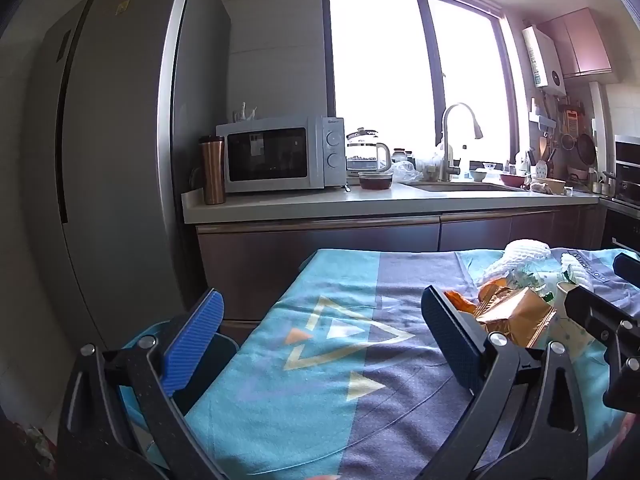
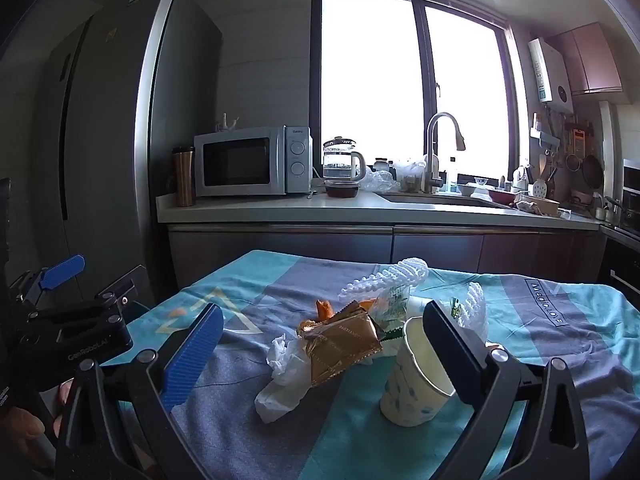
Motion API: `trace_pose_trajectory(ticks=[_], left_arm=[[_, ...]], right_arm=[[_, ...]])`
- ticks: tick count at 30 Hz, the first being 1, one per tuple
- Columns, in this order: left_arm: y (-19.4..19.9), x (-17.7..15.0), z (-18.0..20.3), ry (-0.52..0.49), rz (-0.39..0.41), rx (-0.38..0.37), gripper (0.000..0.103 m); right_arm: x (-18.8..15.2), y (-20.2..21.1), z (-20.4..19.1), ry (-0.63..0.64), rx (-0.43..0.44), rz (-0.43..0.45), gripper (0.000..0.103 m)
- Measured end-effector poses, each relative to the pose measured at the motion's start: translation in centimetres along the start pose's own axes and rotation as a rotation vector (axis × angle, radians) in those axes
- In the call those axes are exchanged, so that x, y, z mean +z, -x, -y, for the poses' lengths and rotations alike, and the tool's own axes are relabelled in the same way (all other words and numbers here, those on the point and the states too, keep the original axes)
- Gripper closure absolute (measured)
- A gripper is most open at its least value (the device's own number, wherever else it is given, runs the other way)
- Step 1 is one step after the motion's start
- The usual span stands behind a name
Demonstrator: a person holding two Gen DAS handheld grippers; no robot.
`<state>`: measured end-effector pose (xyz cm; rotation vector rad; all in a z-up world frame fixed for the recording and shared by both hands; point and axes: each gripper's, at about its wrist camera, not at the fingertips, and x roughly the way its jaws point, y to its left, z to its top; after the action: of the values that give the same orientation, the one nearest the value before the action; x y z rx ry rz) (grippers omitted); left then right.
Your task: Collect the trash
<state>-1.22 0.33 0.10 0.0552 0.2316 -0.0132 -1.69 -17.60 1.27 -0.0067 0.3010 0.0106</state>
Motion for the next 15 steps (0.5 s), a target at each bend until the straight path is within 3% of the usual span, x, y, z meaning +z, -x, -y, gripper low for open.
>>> trace_pose_trajectory(ticks=[15], left_arm=[[0.15, 0.16, -0.21, 0.011, -0.001, 0.003, 0.005]], right_arm=[[0.1, 0.3, 0.23, -0.008, 0.01, 0.001, 0.006]])
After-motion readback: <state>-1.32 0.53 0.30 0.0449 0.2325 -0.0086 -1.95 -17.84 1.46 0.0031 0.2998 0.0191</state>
